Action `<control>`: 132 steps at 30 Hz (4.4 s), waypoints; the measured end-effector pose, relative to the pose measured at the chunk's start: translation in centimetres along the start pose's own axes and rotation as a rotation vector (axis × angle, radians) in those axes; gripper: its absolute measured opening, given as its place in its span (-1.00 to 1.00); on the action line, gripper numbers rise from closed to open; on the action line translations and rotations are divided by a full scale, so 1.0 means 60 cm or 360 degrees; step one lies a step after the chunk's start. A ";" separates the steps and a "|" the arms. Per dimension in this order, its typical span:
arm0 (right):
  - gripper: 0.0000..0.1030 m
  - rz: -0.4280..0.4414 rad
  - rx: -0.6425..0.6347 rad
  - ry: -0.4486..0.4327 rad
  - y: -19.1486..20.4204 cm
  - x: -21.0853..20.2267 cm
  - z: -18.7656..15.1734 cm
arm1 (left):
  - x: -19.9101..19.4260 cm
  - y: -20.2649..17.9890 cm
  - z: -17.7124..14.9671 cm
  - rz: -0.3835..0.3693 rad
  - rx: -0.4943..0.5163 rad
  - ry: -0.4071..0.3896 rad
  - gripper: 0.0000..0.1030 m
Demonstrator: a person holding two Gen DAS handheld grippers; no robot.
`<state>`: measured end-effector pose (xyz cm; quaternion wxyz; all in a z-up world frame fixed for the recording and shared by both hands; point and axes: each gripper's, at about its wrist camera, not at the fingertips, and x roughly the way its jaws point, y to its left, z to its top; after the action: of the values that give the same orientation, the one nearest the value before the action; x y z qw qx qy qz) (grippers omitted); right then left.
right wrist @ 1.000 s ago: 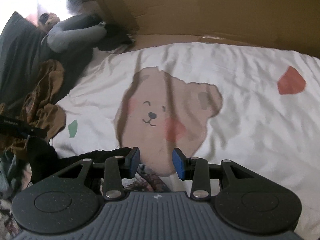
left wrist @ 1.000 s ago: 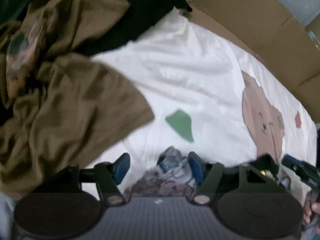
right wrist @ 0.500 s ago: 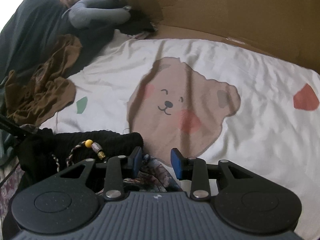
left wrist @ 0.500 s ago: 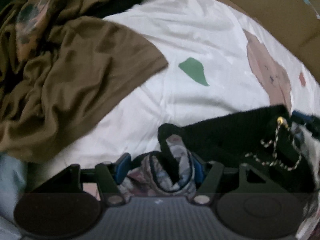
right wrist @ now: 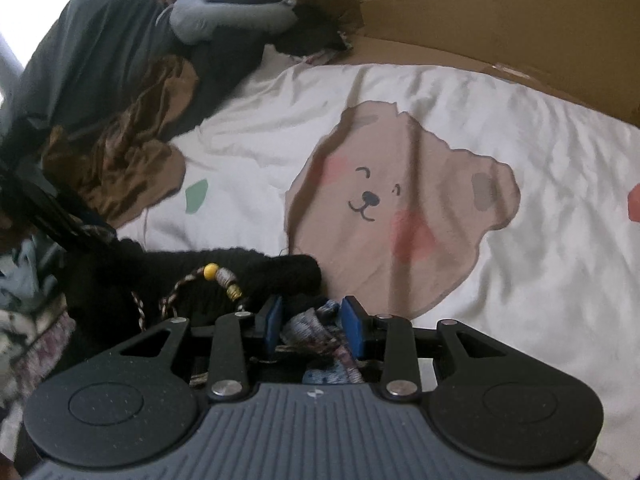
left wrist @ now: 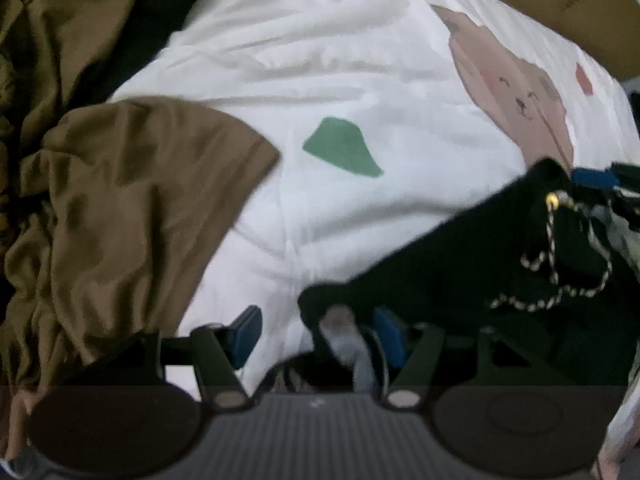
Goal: Fold clothes
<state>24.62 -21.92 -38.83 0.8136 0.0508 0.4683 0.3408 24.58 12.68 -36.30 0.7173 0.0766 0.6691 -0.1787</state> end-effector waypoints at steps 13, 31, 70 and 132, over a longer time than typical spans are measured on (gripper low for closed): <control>-0.22 0.0130 0.0090 0.0061 -0.026 0.030 0.023 | 0.029 0.033 -0.002 -0.0162 -0.0151 0.0094 0.24; -0.05 0.0264 -0.0010 0.0246 -0.026 0.058 0.023 | 0.013 0.045 -0.051 -0.0359 -0.0016 0.0174 0.21; -0.73 -0.0317 0.0144 -0.0167 -0.061 -0.116 0.027 | -0.040 -0.049 0.073 -0.0337 0.0320 -0.0664 -0.72; -0.23 -0.0376 0.0335 -0.0099 -0.140 -0.076 -0.005 | 0.029 0.014 0.049 -0.0070 0.0223 -0.0544 -0.88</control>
<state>27.15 -31.12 -39.05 0.8523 0.0909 0.4787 0.1900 27.70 12.12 -37.87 0.8095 0.0804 0.5248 -0.2509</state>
